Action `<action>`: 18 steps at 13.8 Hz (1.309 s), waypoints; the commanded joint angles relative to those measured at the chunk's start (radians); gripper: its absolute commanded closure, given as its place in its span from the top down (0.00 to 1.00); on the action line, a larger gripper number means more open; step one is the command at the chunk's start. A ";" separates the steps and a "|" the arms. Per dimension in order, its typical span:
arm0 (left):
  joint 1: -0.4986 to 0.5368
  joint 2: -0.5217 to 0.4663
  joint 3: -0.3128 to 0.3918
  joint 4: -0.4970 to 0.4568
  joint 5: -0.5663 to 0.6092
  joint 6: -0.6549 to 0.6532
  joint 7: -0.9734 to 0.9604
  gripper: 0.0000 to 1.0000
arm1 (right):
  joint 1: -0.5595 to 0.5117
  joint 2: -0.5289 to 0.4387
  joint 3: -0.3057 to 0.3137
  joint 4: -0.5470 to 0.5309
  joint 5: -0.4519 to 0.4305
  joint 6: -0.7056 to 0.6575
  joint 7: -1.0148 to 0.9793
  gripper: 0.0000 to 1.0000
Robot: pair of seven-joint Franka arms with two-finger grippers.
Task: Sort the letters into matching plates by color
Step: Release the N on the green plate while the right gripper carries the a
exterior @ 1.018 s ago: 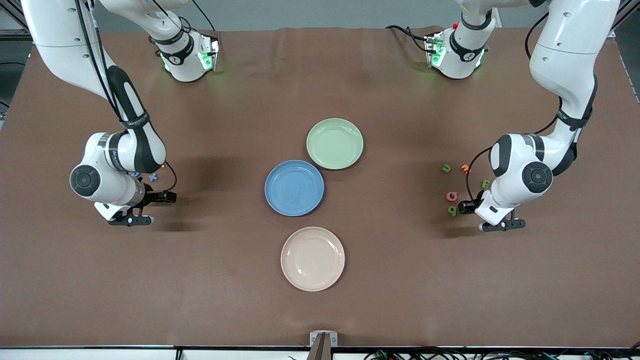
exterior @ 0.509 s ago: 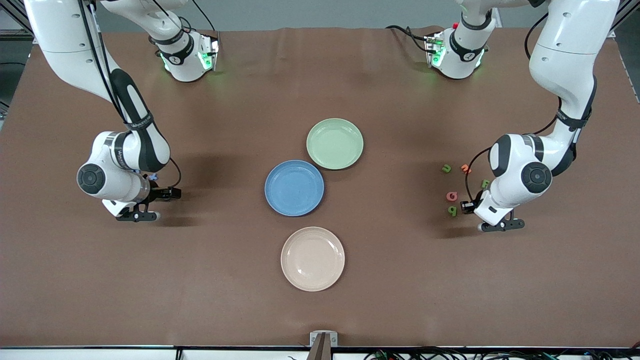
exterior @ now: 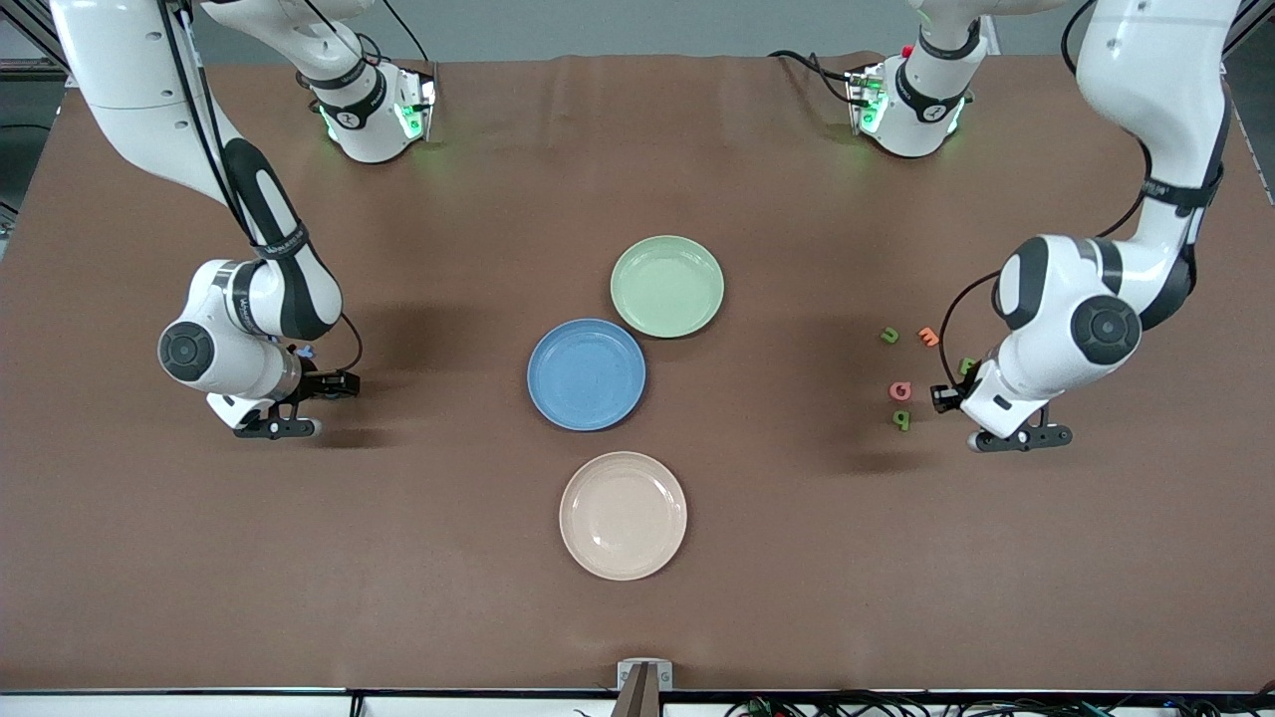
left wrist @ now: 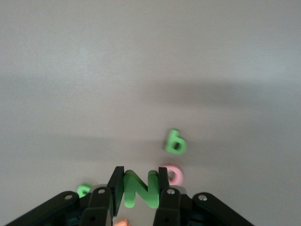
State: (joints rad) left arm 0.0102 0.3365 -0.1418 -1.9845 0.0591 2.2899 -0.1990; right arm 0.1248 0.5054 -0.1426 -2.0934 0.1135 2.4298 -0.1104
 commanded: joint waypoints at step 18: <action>-0.515 0.104 -0.180 -0.014 0.005 0.099 -1.094 0.00 | 0.031 -0.082 0.011 0.050 0.018 -0.187 -0.028 0.11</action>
State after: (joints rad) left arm -0.4570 0.4239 -0.3290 -1.9975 0.0592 2.3754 -1.1993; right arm 0.1330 0.4790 -0.1355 -2.0566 0.1155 2.3165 -0.1490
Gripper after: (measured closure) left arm 0.670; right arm 0.736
